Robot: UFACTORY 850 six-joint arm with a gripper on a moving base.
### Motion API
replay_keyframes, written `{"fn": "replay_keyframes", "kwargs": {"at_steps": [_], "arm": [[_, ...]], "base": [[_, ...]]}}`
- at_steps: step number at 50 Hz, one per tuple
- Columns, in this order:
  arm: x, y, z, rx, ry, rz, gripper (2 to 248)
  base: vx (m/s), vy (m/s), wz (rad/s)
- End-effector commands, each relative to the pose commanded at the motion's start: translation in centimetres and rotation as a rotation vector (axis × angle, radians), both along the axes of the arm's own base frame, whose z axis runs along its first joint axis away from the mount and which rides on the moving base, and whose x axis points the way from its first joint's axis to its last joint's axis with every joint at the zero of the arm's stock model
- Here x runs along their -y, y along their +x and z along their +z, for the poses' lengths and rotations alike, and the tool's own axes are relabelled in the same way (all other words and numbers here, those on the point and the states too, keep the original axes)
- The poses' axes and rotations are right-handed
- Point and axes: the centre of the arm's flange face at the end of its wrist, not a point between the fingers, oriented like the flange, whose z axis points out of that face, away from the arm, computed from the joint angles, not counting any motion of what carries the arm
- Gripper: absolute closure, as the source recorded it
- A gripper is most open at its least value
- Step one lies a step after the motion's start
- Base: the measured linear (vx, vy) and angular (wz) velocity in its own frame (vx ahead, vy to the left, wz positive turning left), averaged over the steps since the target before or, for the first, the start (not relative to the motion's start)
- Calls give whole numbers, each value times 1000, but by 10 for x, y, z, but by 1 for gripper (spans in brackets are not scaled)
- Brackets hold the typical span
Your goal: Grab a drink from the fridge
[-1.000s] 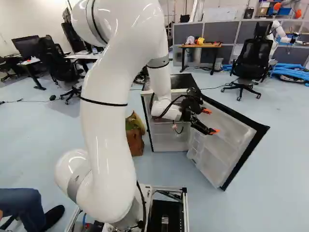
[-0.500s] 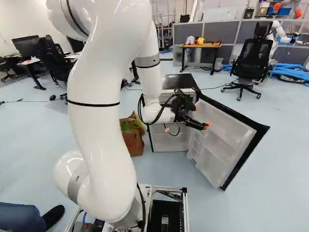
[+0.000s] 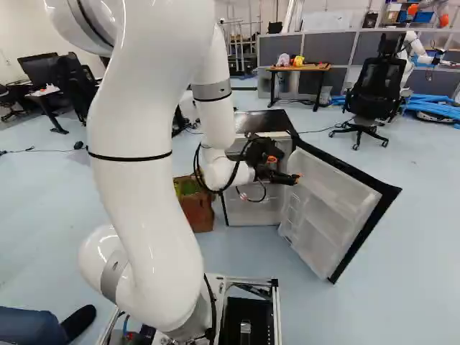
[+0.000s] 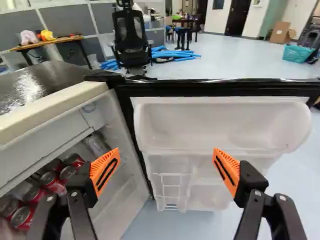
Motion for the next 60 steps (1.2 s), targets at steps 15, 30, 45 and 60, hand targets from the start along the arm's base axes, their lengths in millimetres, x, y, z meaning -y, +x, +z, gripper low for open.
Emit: {"fn": "replay_keyframes", "kwargs": {"at_steps": [15, 30, 45, 60], "arm": [[-9, 9, 0, -4, -11, 155, 3], [-20, 16, -2, -16, -17, 312, 3], [-31, 24, -17, -56, -6, 470, 3], [-43, 29, -35, -107, 15, 628, 3]], "base": [[0, 0, 0], [0, 0, 0], [0, 0, 0], [0, 0, 0]]}}
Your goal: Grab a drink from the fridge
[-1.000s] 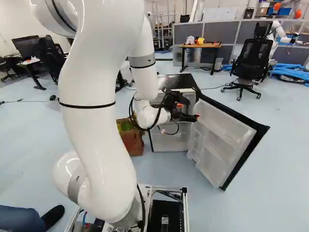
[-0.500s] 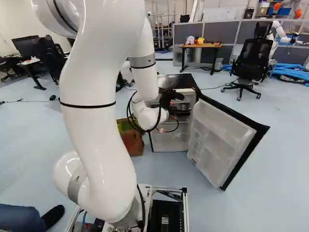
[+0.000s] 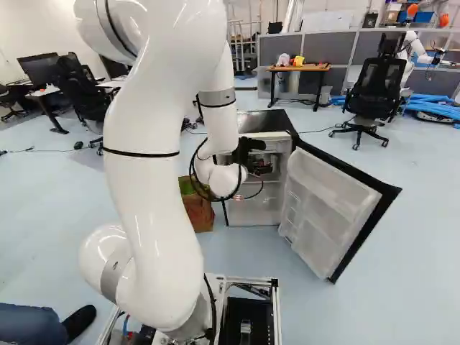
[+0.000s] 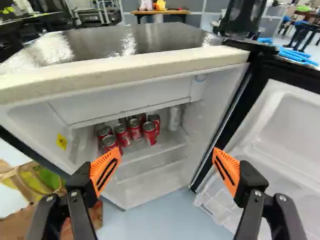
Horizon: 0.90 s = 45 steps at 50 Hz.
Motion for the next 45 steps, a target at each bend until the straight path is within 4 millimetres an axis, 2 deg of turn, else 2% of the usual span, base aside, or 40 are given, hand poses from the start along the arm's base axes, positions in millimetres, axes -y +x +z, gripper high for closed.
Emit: {"fn": "replay_keyframes", "kwargs": {"at_steps": [15, 45], "arm": [[-4, 3, -18, -39, 11, 63, 3], [10, 17, -55, -82, 28, 49, 3]], "base": [[0, 0, 0], [0, 0, 0]]}}
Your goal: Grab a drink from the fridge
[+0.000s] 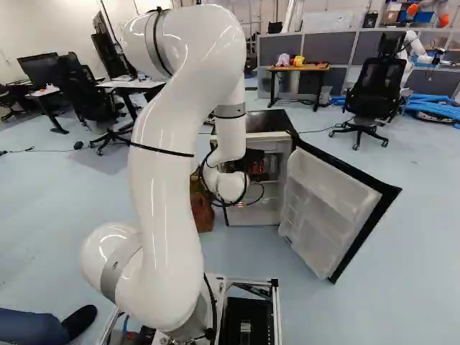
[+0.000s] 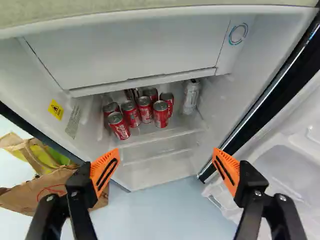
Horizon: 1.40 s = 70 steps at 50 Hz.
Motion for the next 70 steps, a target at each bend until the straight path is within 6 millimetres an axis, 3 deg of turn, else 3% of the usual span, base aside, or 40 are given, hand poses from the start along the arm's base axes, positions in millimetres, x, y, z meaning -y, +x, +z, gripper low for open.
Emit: {"fn": "replay_keyframes", "kwargs": {"at_steps": [70], "arm": [[19, 59, -98, -40, 14, 6, 3]], "base": [[0, 0, 0]]}}
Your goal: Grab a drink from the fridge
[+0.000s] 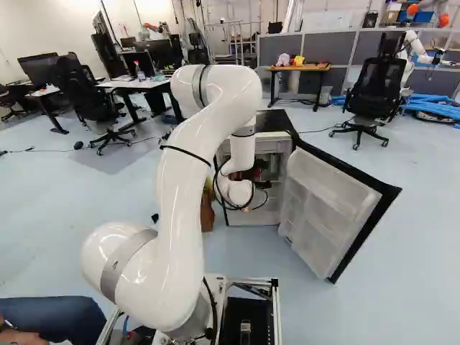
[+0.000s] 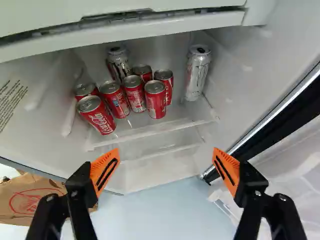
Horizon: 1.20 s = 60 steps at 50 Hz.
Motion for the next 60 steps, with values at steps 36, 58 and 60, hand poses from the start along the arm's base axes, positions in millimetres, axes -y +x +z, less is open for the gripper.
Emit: {"fn": "replay_keyframes", "kwargs": {"at_steps": [36, 58, 60], "arm": [[3, 37, -54, 42, -8, 16, 3], [4, 58, -81, 108, -19, 24, 3], [4, 60, -81, 116, -20, 24, 3]], "base": [[0, 0, 0], [0, 0, 0], [0, 0, 0]]}}
